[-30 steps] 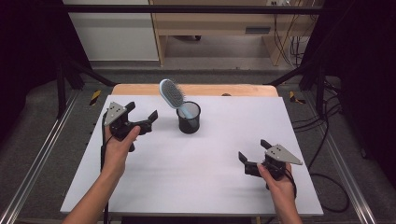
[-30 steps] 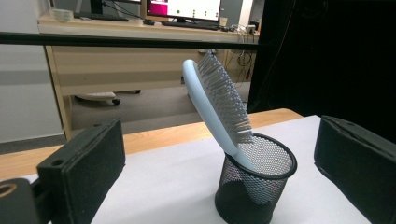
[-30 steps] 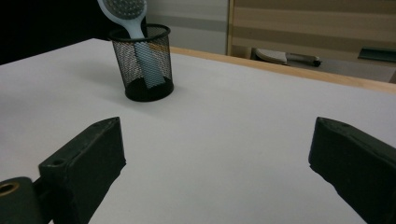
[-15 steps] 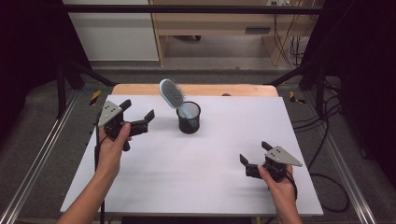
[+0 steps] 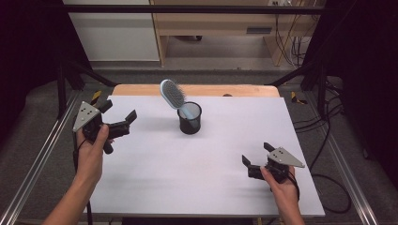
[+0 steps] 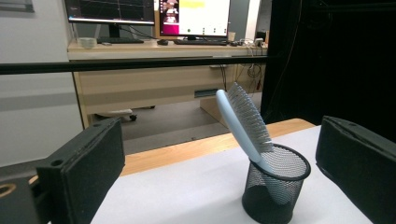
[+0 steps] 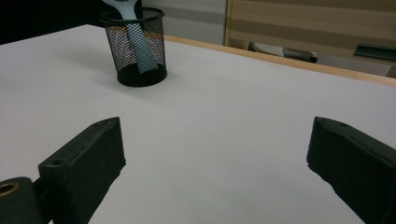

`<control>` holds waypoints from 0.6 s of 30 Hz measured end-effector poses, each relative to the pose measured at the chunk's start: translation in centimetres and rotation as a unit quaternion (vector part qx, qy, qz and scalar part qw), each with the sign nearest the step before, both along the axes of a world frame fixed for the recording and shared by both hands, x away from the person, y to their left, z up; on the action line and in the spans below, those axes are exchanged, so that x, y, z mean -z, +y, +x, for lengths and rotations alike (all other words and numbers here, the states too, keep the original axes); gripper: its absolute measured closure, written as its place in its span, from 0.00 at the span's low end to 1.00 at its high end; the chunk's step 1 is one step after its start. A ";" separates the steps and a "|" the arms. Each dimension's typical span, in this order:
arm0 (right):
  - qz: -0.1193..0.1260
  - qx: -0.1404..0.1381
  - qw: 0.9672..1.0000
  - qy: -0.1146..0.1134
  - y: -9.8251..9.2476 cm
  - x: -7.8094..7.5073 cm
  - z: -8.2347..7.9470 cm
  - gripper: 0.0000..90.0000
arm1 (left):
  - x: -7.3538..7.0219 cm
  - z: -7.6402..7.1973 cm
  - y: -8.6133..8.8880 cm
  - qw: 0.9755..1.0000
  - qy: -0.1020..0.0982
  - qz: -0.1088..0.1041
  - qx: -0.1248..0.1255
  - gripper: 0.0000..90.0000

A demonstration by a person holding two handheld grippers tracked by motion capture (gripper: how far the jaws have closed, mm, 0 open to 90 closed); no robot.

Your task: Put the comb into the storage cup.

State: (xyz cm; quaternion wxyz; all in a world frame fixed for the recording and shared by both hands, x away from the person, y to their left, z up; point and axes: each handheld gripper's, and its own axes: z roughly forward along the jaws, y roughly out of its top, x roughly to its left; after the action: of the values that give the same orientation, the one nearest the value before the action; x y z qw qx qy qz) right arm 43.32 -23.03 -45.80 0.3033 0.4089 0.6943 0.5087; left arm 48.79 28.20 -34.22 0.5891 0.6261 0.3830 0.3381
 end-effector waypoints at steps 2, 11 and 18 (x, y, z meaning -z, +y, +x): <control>-0.001 0.000 1.000 0.000 0.0 0.0 0.0 0.05 | 0.0 -0.2 0.5 1.000 -0.001 0.002 -0.004 0.02; -0.006 -0.004 1.000 0.000 0.2 0.1 -0.2 0.05 | 0.6 -0.9 2.2 1.000 0.000 -0.009 -0.016 0.02; -0.004 -0.003 1.000 0.002 0.1 0.1 -0.2 0.04 | 1.4 -1.4 3.0 1.000 -0.004 -0.009 -0.028 0.02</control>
State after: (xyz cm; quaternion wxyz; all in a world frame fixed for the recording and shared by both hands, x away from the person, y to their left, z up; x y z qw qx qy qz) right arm 43.07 -22.88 -45.90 0.3020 0.4065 0.6982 0.5060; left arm 47.42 31.17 -35.58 0.5863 0.6085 0.4009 0.3539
